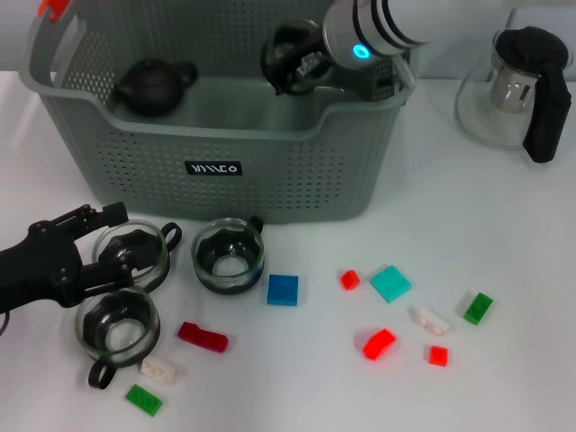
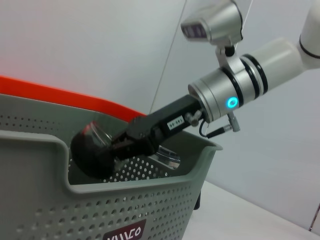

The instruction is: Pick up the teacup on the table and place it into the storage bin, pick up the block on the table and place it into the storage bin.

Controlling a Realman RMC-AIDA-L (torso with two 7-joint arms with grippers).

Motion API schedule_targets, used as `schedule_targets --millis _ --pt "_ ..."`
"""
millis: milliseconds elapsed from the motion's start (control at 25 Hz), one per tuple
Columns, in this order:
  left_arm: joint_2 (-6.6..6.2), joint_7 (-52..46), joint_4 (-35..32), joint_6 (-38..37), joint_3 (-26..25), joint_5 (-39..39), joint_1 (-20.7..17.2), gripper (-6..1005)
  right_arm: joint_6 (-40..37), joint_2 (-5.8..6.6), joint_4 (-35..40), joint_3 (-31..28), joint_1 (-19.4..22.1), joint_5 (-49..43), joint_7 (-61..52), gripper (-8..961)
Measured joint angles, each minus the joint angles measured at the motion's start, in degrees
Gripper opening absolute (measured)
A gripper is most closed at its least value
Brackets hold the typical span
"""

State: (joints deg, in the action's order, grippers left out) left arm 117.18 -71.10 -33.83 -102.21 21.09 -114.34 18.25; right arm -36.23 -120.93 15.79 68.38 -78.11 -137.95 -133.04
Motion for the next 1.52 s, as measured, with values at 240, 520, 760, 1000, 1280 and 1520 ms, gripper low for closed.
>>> schedule_targets --millis 240,520,760,1000,1280,1520 --pt "0.07 0.0 0.0 0.0 0.0 -0.27 0.03 885 -0.1 -0.01 -0.2 0.34 0.96 -0.01 0.05 56" --pt "0.07 0.0 0.0 0.0 0.0 -0.28 -0.2 884 -2.06 0.18 1.0 0.38 1.05 -0.03 0.07 56" --pt "0.17 0.0 0.0 0.0 0.01 -0.33 -0.32 884 -3.48 0.31 1.75 0.41 0.74 -0.22 -0.41 65" --pt "0.16 0.0 -0.01 -0.04 0.0 -0.16 -0.32 884 -4.3 0.56 2.19 0.44 0.48 -0.35 -1.47 150" --pt "0.15 0.0 -0.01 -0.1 0.0 0.0 -0.33 884 -12.47 0.77 14.95 -1.04 5.01 2.82 -1.41 494" --pt "0.16 -0.08 -0.01 -0.38 -0.63 0.12 -0.31 884 -28.03 3.3 39.56 -5.23 16.39 15.42 0.78 658"
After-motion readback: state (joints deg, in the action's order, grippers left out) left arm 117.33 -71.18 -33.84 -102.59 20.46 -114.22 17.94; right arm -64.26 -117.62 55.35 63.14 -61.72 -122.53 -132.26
